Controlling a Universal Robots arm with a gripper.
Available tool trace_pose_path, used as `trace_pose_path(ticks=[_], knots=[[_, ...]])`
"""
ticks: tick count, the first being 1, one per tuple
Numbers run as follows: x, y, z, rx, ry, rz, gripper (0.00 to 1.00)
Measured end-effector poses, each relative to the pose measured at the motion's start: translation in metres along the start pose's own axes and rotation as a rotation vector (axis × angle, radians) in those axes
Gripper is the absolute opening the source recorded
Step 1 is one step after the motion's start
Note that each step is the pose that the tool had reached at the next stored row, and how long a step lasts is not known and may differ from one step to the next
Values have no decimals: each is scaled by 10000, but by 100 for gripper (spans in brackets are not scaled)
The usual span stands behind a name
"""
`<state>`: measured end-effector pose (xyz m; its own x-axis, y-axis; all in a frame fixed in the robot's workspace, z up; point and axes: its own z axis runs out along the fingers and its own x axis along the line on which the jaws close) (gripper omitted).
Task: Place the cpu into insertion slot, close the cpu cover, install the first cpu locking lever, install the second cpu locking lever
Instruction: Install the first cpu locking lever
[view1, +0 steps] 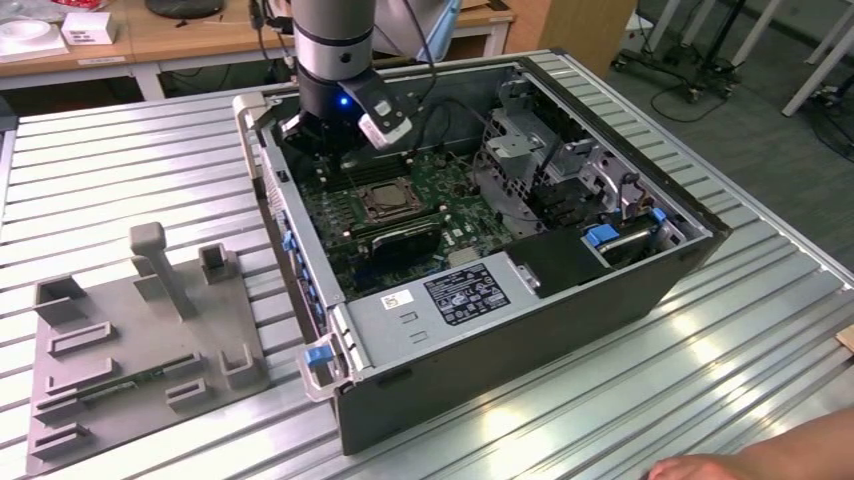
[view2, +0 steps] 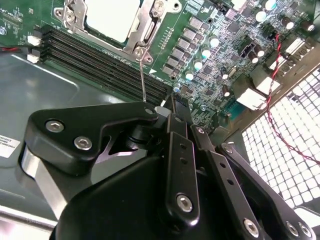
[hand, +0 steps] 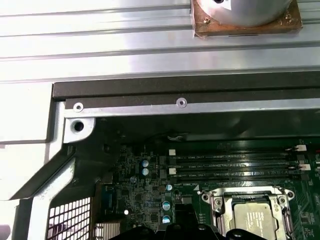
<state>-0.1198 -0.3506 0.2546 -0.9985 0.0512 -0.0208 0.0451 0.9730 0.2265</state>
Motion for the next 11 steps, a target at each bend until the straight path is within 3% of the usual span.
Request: trace_pose_path(ticks=[11], knots=[[15,-6,58,-1,-13,-1,10]])
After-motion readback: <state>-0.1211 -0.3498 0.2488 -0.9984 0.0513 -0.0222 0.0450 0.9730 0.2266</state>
